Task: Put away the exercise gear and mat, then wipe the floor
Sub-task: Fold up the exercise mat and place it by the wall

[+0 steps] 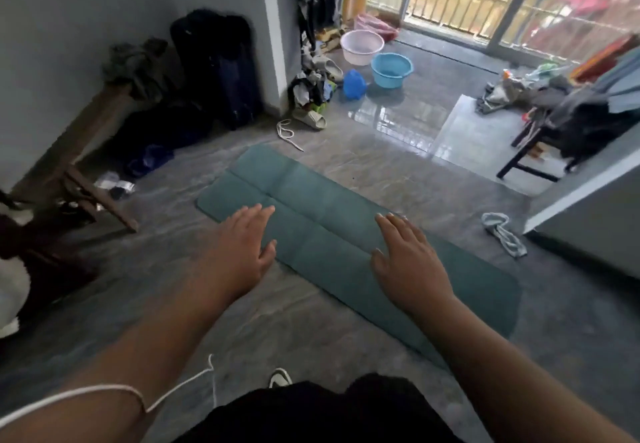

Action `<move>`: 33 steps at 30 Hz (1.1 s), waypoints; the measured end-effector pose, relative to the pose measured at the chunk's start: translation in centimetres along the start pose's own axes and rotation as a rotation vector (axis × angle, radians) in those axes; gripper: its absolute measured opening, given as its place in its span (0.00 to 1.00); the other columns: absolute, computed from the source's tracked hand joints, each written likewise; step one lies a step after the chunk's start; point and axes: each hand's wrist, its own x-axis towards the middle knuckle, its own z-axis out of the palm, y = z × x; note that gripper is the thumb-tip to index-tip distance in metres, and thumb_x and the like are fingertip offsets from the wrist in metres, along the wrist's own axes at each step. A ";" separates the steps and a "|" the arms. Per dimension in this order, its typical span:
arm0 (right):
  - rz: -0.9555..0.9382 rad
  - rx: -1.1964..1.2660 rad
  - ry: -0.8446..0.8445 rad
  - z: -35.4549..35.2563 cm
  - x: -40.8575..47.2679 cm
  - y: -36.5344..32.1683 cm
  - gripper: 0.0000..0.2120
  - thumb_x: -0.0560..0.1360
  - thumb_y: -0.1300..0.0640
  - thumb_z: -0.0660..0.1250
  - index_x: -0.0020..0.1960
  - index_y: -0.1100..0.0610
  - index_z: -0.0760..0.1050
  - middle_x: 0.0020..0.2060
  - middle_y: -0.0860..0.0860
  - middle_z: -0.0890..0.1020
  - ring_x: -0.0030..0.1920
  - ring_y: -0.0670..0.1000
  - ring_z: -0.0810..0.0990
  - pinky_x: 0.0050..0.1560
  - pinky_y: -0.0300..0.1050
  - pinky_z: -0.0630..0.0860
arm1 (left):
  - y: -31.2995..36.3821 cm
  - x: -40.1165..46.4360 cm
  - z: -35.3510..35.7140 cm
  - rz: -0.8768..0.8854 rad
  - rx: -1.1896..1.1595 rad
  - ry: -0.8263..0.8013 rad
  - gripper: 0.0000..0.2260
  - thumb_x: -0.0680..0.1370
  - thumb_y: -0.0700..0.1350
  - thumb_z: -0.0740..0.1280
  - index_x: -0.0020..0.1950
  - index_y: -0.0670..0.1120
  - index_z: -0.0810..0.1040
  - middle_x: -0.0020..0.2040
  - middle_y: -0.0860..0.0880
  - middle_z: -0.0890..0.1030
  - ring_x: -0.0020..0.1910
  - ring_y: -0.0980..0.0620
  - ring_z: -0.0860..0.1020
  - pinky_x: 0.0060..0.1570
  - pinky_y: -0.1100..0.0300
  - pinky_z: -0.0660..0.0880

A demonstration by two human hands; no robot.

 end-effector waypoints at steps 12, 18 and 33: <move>0.306 0.028 0.083 3.9 6.2 8.5 0.29 0.77 0.52 0.61 0.76 0.56 0.62 0.74 0.55 0.67 0.75 0.56 0.61 0.76 0.49 0.56 | 4.1 18.0 7.3 0.272 0.057 -0.202 0.33 0.72 0.58 0.54 0.74 0.44 0.67 0.72 0.39 0.70 0.72 0.39 0.67 0.71 0.45 0.64; 0.369 0.077 0.029 8.6 9.9 13.0 0.28 0.78 0.51 0.60 0.77 0.56 0.61 0.75 0.54 0.66 0.76 0.54 0.59 0.76 0.49 0.56 | 5.0 23.5 13.3 0.341 0.070 -0.267 0.31 0.73 0.57 0.54 0.73 0.43 0.68 0.71 0.40 0.72 0.71 0.40 0.69 0.71 0.45 0.65; 0.415 0.031 -0.148 54.3 22.6 31.2 0.31 0.80 0.48 0.56 0.80 0.52 0.51 0.79 0.50 0.55 0.79 0.51 0.48 0.76 0.46 0.50 | -10.4 35.2 61.4 0.602 0.141 -0.381 0.28 0.74 0.52 0.54 0.70 0.43 0.71 0.69 0.41 0.74 0.68 0.40 0.72 0.68 0.43 0.69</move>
